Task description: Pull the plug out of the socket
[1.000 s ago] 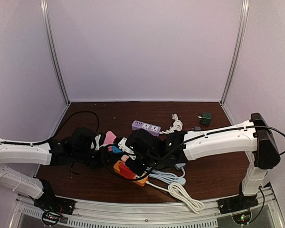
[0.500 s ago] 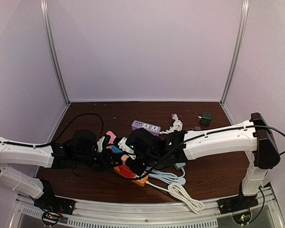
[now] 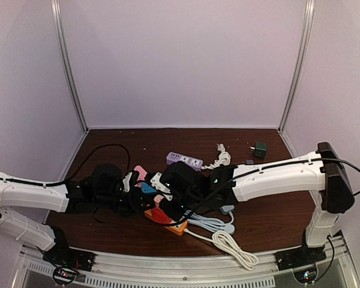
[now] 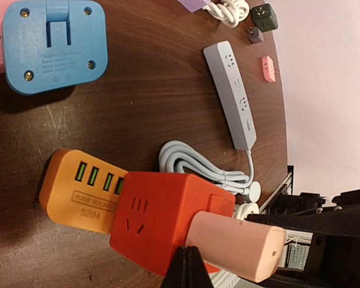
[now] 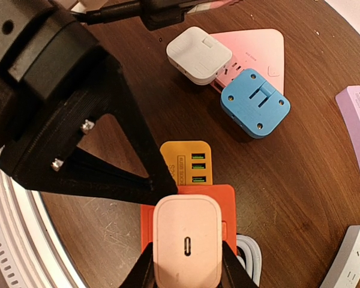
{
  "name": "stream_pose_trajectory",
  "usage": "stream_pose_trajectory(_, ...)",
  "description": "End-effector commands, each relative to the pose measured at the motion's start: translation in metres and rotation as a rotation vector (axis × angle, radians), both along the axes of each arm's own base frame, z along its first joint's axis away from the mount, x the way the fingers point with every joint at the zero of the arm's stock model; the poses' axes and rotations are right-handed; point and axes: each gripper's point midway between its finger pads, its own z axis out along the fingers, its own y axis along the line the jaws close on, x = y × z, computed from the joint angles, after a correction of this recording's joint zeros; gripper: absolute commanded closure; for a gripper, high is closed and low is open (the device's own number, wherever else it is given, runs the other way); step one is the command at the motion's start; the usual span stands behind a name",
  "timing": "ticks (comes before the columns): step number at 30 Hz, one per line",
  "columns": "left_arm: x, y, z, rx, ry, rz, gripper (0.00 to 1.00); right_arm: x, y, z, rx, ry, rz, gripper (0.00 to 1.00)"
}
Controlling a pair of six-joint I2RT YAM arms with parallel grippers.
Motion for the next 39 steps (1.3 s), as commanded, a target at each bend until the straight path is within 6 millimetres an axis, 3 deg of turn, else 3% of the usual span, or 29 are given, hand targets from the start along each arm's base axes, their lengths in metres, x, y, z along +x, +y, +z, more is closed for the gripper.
stream_pose_trajectory(1, -0.010, -0.010, 0.007, -0.057, 0.014, -0.047, 1.00, 0.003, 0.004, 0.016, 0.068, -0.010, -0.007, 0.82)
stream_pose_trajectory(12, -0.011, -0.014, 0.014, -0.104, 0.016, -0.053, 1.00, 0.003, 0.004, 0.014, 0.065, -0.008, -0.008, 0.82)
stream_pose_trajectory(25, -0.019, -0.014, -0.004, -0.101, 0.093, -0.059, 1.00, 0.004, 0.005, 0.015, 0.076, -0.010, -0.019, 0.84)
stream_pose_trajectory(33, -0.023, 0.004, -0.031, 0.041, 0.157, -0.020, 1.00, 0.005, 0.008, 0.024, 0.100, -0.015, -0.022, 0.85)
stream_pose_trajectory(39, -0.019, 0.012, -0.038, 0.093, 0.179, 0.039, 1.00, 0.005, 0.010, 0.032, 0.137, -0.012, -0.025, 0.86)
